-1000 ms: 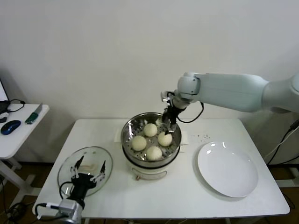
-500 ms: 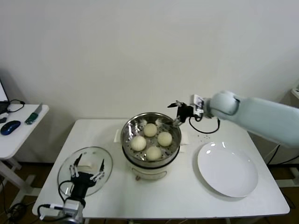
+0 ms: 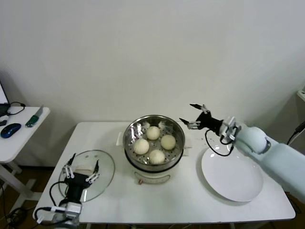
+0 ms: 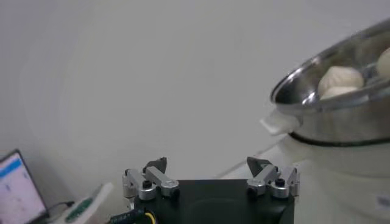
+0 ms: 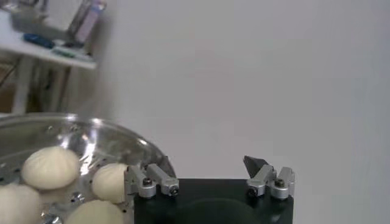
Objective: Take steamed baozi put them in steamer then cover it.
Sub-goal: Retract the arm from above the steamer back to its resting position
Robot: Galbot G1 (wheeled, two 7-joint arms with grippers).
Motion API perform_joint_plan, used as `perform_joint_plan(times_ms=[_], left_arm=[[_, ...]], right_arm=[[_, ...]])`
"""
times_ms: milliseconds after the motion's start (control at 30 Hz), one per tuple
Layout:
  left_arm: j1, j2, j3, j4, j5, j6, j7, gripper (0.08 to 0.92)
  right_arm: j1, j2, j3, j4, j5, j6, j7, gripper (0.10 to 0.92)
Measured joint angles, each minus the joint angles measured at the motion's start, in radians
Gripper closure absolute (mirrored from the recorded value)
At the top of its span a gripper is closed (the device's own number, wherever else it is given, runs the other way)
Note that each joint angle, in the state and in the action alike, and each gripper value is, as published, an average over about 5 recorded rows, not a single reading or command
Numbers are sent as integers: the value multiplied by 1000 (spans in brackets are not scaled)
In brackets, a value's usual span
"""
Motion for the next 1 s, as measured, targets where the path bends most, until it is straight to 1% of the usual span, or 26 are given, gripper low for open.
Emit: perform_joint_plan(times_ms=[233, 467, 733, 1000], left_arm=[[11, 17, -14, -10, 228, 29, 17, 177], [18, 43, -3, 7, 526, 33, 37, 177], [-6, 63, 20, 88, 826, 12, 43, 177], [-58, 52, 22, 209, 1049, -4, 62, 177]], right_arm=[[-373, 102, 386, 79, -81, -2, 34, 203], [-652, 248, 668, 131, -147, -4, 35, 203], [-838, 396, 859, 134, -203, 12, 17, 203], [-942, 482, 959, 133, -246, 28, 1, 203]])
